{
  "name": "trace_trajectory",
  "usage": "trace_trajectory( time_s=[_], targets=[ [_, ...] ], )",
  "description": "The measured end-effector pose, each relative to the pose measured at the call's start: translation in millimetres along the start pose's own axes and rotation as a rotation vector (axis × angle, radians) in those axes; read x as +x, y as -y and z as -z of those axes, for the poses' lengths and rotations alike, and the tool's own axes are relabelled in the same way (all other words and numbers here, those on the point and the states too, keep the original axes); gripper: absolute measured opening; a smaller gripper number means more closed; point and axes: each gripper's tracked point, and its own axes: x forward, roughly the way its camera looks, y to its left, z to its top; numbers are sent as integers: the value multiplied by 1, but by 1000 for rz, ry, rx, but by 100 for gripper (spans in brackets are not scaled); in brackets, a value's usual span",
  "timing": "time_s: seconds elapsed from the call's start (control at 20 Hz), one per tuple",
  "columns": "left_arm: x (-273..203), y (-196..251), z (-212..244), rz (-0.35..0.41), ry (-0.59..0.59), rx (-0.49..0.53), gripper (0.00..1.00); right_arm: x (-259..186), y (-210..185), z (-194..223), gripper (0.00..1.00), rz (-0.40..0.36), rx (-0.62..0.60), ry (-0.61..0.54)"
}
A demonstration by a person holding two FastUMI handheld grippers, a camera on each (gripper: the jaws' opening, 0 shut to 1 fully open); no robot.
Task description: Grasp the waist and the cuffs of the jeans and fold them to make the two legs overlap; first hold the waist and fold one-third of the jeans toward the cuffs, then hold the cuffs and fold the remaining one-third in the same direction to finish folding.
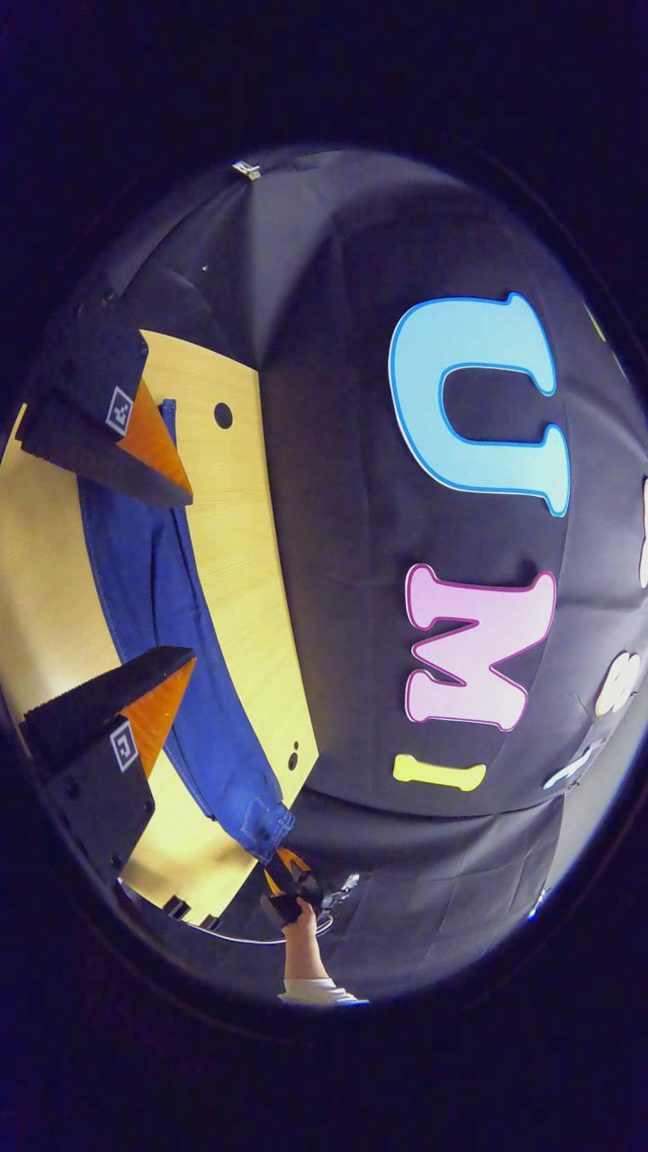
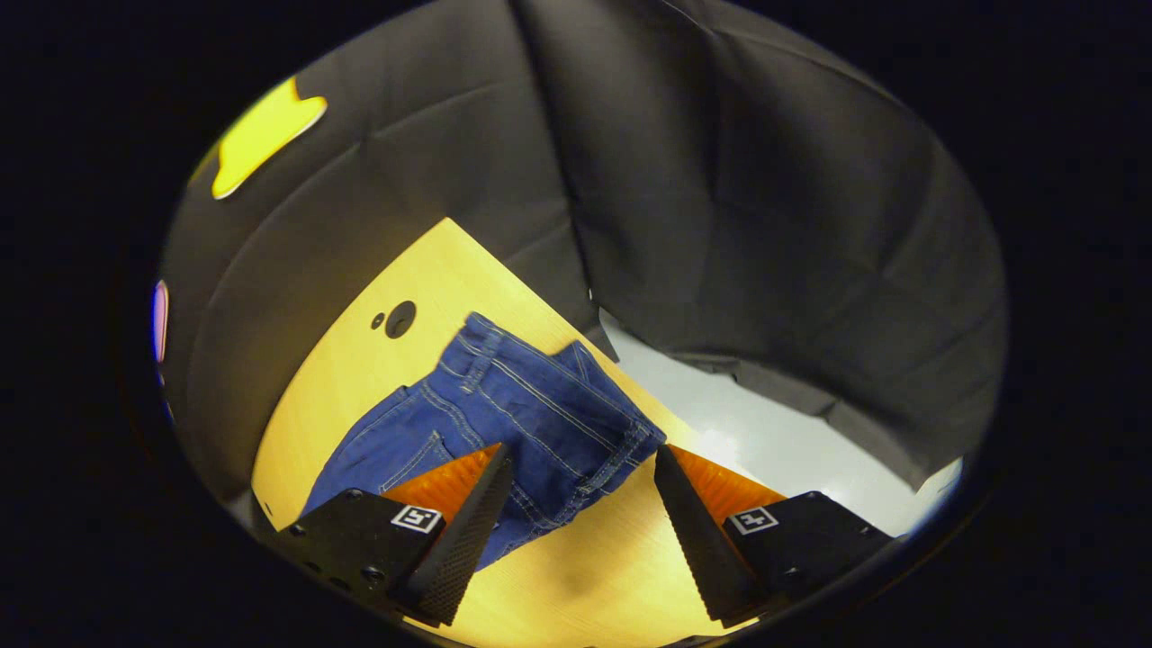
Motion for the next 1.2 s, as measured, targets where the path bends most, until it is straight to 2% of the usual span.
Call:
trace_trajectory(
  time_s=[0.15, 0.2, 0.25, 0.3, 0.45, 0.55, 0.6, 0.65, 0.75, 1.05, 1.2],
  targets=[
    [-1, -2, 10, -40, -30, -35, 99, 23, 4, 11, 99, -11, 72, -37],
    [0, -3, 14, -48, -41, -46, 98, 27, 1, -4, 99, -25, 92, 32],
    [-1, -3, 16, -60, -51, -54, 98, 31, -6, -3, 91, -68, 103, 24],
    [0, -3, 20, -69, -62, -58, 99, 30, -9, 5, 74, -87, 102, -18],
    [-1, -4, 25, -90, -65, -74, 99, 31, -14, -7, 22, -108, 117, 29],
    [-2, -6, 25, -89, -61, -91, 99, 16, -22, -17, 15, -131, 109, 94],
    [-2, -7, 28, -88, -63, -92, 99, 6, -26, -27, 22, -153, 105, 137],
    [-3, -9, 26, -83, -60, -90, 99, -9, -35, -36, 10, -193, 96, 166],
    [-7, -18, 29, -73, -64, -82, 99, -43, -55, -51, 10, -250, 47, 235],
    [-25, -40, 31, -21, -27, -130, 99, -187, -128, -52, 9, -436, -222, 416],
    [-40, -56, 35, -11, -9, -171, 99, -239, -159, -41, 9, -530, -375, 437]
  ],
)
